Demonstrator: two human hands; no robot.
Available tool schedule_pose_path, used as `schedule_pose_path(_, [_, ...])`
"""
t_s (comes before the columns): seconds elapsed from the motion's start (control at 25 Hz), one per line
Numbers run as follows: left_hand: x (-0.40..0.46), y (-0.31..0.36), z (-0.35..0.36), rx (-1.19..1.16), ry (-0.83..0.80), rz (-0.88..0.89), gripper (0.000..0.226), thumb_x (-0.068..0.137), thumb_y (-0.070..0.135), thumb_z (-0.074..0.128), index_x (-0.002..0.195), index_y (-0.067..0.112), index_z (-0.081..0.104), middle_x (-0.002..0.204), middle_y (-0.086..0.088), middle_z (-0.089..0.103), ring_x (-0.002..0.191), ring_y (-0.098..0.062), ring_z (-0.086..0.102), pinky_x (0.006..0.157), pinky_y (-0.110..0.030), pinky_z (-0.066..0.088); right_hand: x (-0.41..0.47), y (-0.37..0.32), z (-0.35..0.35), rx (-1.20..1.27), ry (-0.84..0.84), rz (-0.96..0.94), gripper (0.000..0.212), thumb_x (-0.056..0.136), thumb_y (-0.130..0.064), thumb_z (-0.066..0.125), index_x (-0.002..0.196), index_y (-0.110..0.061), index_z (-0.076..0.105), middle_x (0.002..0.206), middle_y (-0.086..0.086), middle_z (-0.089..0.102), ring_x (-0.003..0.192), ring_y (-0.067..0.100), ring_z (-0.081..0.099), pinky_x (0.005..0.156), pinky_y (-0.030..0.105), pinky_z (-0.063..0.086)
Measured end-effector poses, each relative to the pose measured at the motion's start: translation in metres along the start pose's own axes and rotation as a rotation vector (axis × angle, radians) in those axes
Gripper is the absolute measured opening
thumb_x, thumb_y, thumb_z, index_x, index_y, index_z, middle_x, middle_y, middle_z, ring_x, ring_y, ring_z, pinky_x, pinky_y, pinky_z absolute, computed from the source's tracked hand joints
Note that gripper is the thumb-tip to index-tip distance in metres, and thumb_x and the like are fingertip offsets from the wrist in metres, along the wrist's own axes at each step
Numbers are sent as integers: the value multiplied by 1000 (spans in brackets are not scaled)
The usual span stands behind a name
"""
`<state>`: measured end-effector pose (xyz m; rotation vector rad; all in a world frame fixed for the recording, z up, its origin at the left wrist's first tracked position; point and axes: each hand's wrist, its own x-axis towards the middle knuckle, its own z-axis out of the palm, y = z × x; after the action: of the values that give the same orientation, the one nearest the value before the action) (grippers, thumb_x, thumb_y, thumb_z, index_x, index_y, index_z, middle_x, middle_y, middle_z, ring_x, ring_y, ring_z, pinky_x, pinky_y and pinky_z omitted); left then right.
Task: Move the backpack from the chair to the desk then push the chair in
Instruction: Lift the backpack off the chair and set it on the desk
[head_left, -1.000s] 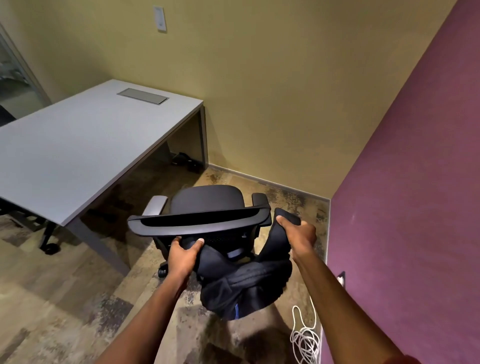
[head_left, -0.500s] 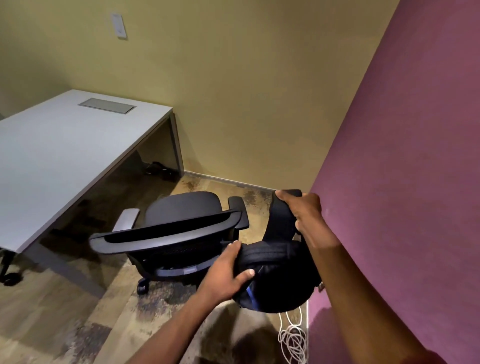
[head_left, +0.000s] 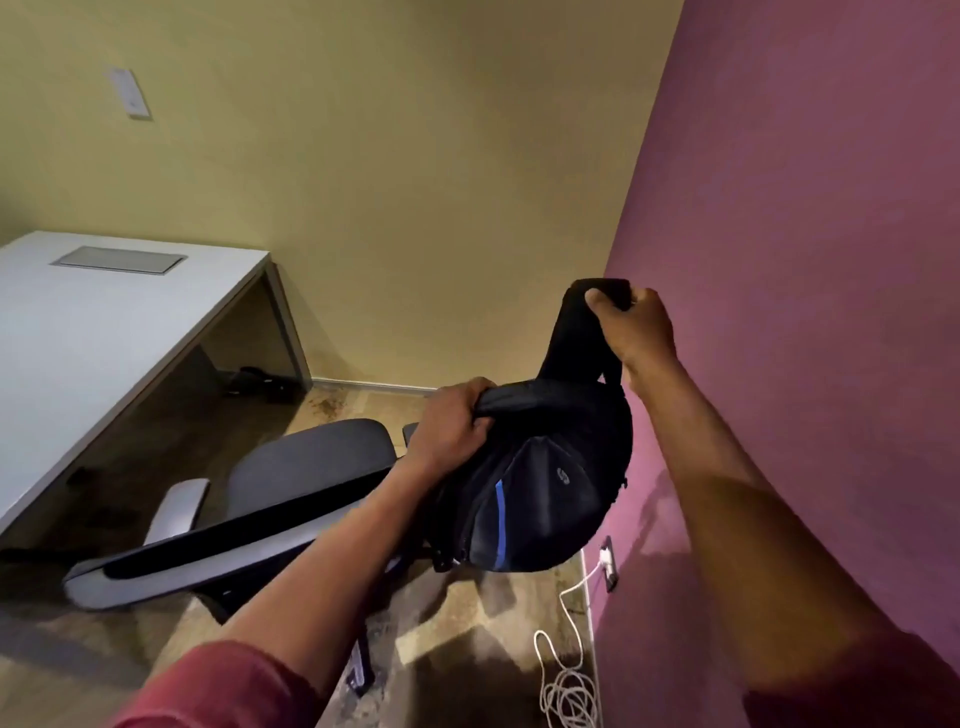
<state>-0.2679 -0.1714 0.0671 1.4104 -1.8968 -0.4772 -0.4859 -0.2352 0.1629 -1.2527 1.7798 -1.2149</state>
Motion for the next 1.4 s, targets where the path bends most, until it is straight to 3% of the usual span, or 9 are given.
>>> schedule_pose_path(0.08, [19,6,-8,-36,42,50,36,68,11,52,100,10,70,83,-6,74,78,-25,67,70,-35,51,-6,17,-4,-156,-71,-166,81,85,-54,67,148,-15,34,153,9,41,137,26,41,106,33,36])
schedule_pose_path(0.2, [46,14,-19,-66,55,109,39,66,10,53,99,11,73,80,-3,74,76,-18,67,70,-27,49,-8,34,-8,-331,-276,-376,84,84,-58,66,151,-19,33,162,4,26,146,20,27,115,34,24])
schedule_pose_path(0.32, [71,19,-26,-80,75,130,35,65,9,53,94,15,73,73,5,69,69,-8,61,65,-20,45,1,25,-15,-483,-455,-510,89,72,-63,74,147,-30,39,158,-1,35,143,17,33,116,40,28])
schedule_pose_path(0.4, [85,19,-32,-89,96,120,32,66,10,54,92,16,72,72,3,70,69,-12,63,64,-23,47,10,16,-13,-600,-395,-599,77,68,-56,81,134,-33,50,135,-3,58,123,20,54,99,40,46])
schedule_pose_path(0.52, [102,12,-40,-90,78,101,28,70,11,57,93,16,73,75,2,73,72,-13,66,67,-29,49,24,7,1,-623,-172,-692,36,77,-35,79,109,-29,62,100,-3,70,93,25,65,70,31,42])
schedule_pose_path(0.72, [140,-19,-62,28,26,48,26,76,21,63,101,22,70,86,3,73,82,-17,67,72,-32,49,55,-12,45,-645,-97,-703,27,80,-27,72,105,-25,65,96,6,72,91,37,65,68,36,47])
schedule_pose_path(0.88, [167,-52,-75,74,51,11,27,77,25,63,103,25,68,89,4,73,85,-19,65,71,-32,47,89,-20,86,-659,-114,-724,22,80,-26,72,100,-24,64,90,6,71,86,37,65,64,33,40])
schedule_pose_path(1.08, [211,-94,-84,82,69,-42,31,75,21,61,105,22,68,93,-2,74,88,-24,66,78,-43,52,145,-29,139,-664,-192,-706,20,79,-28,72,97,-26,63,87,6,70,84,37,64,64,32,37])
schedule_pose_path(1.4, [275,-149,-108,66,111,-156,34,76,8,60,107,19,69,98,-4,74,95,-26,67,84,-47,52,224,-59,217,-670,-286,-752,20,78,-29,73,96,-28,63,86,7,69,82,37,64,63,31,34])
